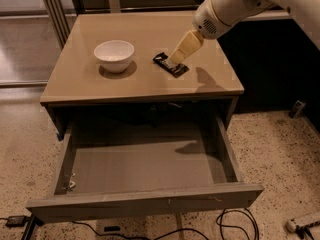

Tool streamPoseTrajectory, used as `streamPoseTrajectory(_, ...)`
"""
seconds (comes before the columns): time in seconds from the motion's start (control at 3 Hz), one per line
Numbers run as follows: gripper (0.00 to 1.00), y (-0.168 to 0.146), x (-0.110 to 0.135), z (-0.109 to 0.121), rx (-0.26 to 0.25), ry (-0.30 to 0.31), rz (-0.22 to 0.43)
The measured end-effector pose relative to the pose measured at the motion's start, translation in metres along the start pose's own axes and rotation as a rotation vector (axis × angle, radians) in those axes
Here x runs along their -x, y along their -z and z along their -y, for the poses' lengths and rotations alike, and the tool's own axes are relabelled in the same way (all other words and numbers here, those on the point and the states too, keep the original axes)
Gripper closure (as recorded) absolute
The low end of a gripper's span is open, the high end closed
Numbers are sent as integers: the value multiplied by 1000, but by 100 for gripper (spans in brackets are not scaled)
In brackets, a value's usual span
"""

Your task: Place rxbar chocolate into top drawer

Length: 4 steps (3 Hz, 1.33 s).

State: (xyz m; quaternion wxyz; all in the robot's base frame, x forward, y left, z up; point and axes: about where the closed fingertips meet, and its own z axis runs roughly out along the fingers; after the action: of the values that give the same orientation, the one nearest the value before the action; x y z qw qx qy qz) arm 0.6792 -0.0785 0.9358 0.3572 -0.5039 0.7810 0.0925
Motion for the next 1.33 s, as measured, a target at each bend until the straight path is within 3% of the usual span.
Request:
streamPoseTrajectory(0.67,0,-34,1,20,-7,9,-2)
streamPoseTrajectory(1.0,0,-77,-9,38,-3,-31,-24)
streamPoseTrajectory(1.33,0,-97,-17,45,1,-60,-38)
